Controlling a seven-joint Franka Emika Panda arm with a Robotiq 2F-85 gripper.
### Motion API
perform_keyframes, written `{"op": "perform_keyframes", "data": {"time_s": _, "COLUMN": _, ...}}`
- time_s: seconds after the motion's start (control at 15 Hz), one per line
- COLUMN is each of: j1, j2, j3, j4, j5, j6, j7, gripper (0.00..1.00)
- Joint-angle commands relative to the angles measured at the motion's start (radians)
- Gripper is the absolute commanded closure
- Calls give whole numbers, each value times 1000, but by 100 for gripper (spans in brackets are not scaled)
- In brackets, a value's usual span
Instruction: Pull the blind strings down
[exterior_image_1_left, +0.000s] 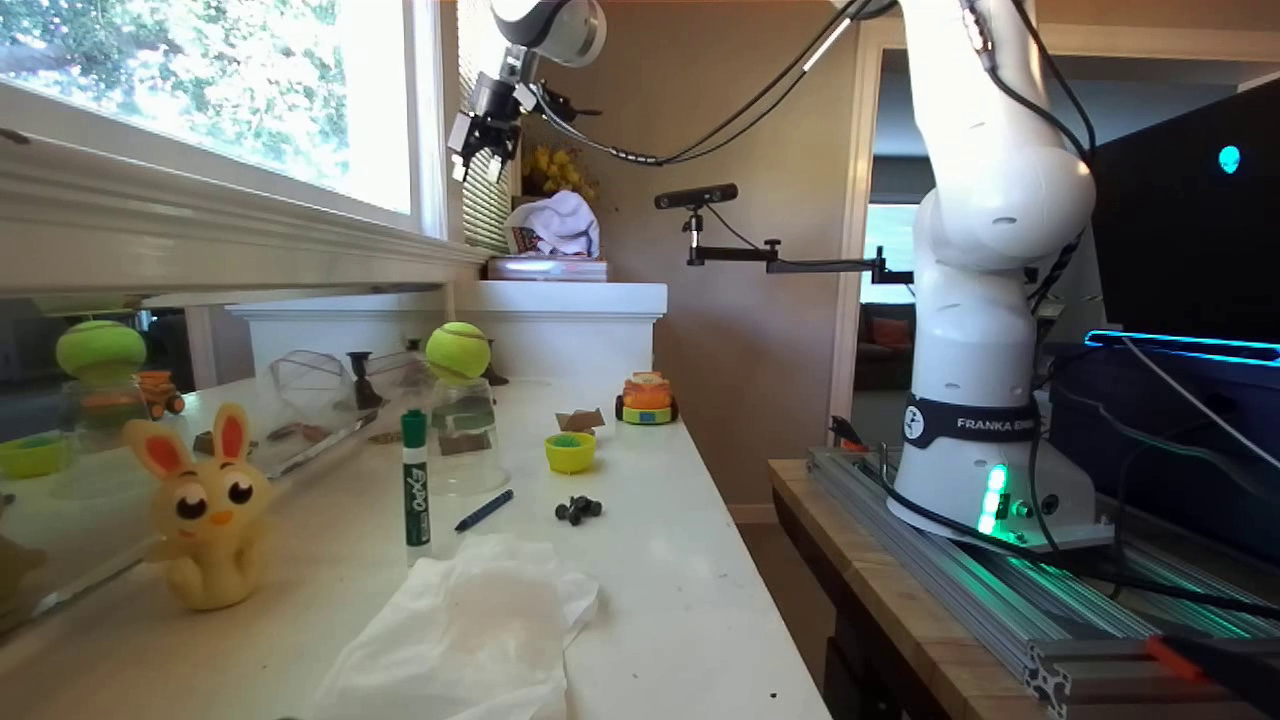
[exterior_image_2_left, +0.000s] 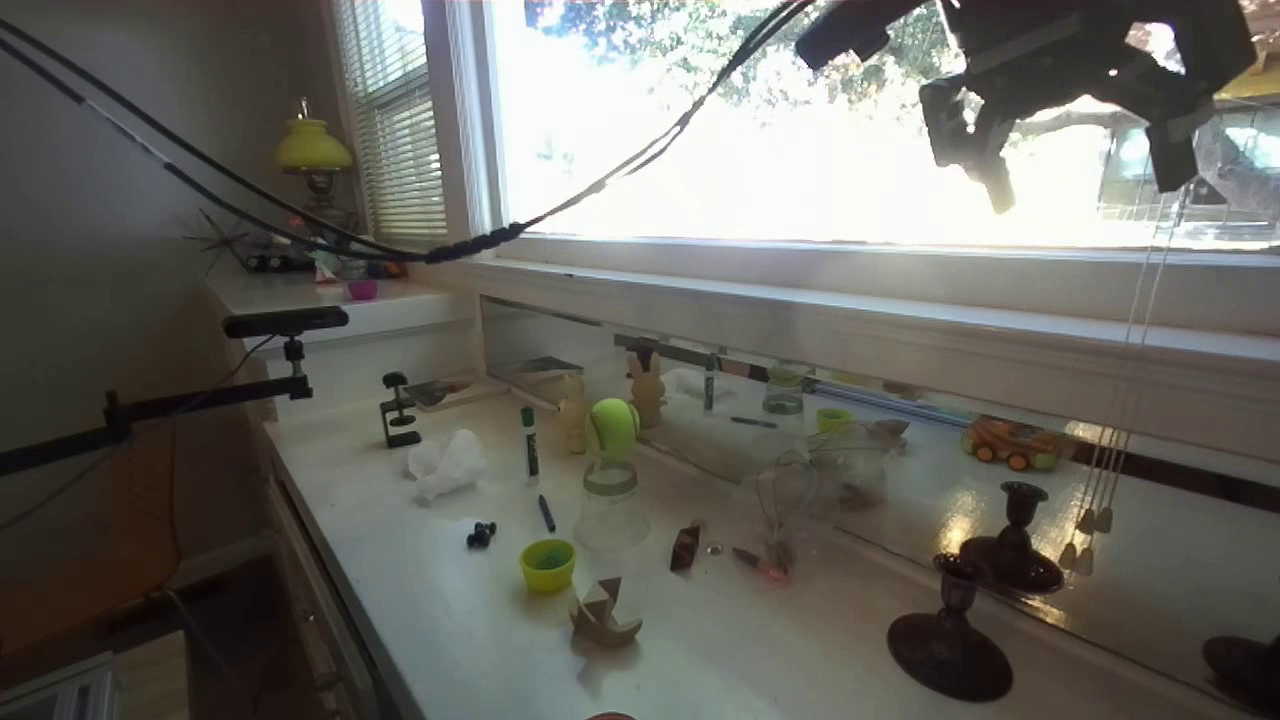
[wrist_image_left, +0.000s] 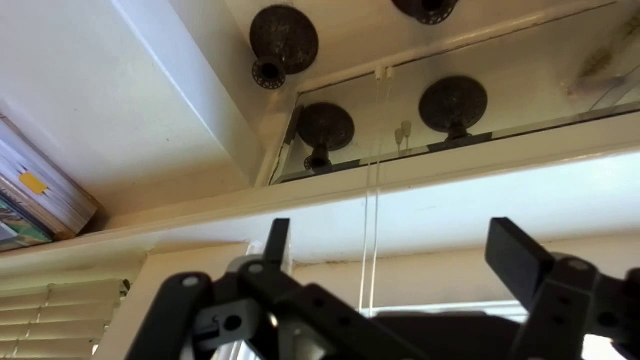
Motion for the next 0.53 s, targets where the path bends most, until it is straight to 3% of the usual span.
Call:
{"op": "perform_keyframes", "data": {"time_s": 0.0, "j1": 17, "j2": -42, "j3": 1, "j4": 1, "j5": -34, "j6": -106, "j7": 5, "gripper": 0}}
{"op": "perform_keyframes", "data": {"time_s": 0.33, "j1": 20, "j2": -83, "j3": 41, "j4": -16, "j5": 104, "j6": -174, "j7": -139, "gripper": 0}}
{"op": "perform_keyframes", "data": {"time_s": 0.47, "j1": 35, "j2": -94, "j3": 45, "j4": -12, "j5": 73, "j6": -235, "j7": -121, "gripper": 0}}
